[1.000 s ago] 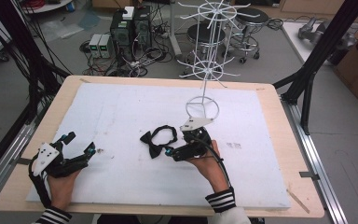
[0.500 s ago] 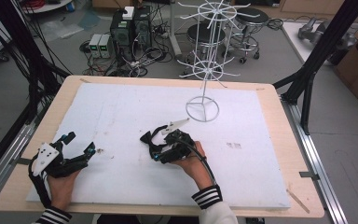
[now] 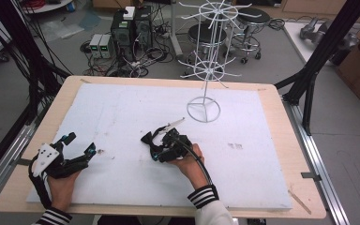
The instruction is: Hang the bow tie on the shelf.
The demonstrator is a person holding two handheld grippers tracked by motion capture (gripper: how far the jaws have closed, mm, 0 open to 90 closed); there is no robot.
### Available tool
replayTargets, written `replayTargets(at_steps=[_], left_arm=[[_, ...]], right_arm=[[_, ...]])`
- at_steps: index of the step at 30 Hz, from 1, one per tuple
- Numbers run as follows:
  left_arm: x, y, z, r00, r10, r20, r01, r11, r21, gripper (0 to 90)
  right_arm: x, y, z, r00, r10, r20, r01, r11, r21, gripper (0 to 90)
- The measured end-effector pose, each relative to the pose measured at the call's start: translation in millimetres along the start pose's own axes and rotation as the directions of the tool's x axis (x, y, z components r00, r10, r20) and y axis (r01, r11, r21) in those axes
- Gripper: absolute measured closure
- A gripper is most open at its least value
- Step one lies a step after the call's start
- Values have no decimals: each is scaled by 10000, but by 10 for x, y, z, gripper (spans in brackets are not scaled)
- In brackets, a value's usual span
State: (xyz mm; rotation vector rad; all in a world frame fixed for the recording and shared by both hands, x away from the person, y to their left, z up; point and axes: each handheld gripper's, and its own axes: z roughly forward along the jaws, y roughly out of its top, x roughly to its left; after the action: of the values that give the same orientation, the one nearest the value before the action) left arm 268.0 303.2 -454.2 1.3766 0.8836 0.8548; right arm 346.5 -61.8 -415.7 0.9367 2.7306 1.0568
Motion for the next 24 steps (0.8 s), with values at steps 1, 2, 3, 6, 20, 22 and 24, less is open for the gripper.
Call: replayTargets(at_steps=[1,2,3,6,20,22,24], left_arm=[[1,0,0,10000,7,-4,-7,10000,1,141],[2,0,0,10000,3,-2,-3,10000,0,141],[2,0,0,10000,3,-2,-3,10000,0,142],[2,0,0,10000,2,-3,-2,10000,1,141],[1,1,1,10000,8,-6,-8,10000,6,142],[-1,0,1,10000,0,-2,0,10000,8,142],[0,1,0,10000,19,1,-19,10000,23,142]], right_arm=[[-5,4,9,10000,-34,-25,34,10000,6,416],[-7,9,23,10000,40,-11,-40,10000,57,425],[-12,14,36,10000,38,-4,-37,10000,60,436],[-14,23,52,9999,117,30,-117,9999,106,456],[-70,19,119,9968,786,123,-790,9961,401,575],[-79,9,134,9953,970,40,-971,9938,548,614],[-87,6,138,9943,1063,-27,-1060,9928,552,626]])
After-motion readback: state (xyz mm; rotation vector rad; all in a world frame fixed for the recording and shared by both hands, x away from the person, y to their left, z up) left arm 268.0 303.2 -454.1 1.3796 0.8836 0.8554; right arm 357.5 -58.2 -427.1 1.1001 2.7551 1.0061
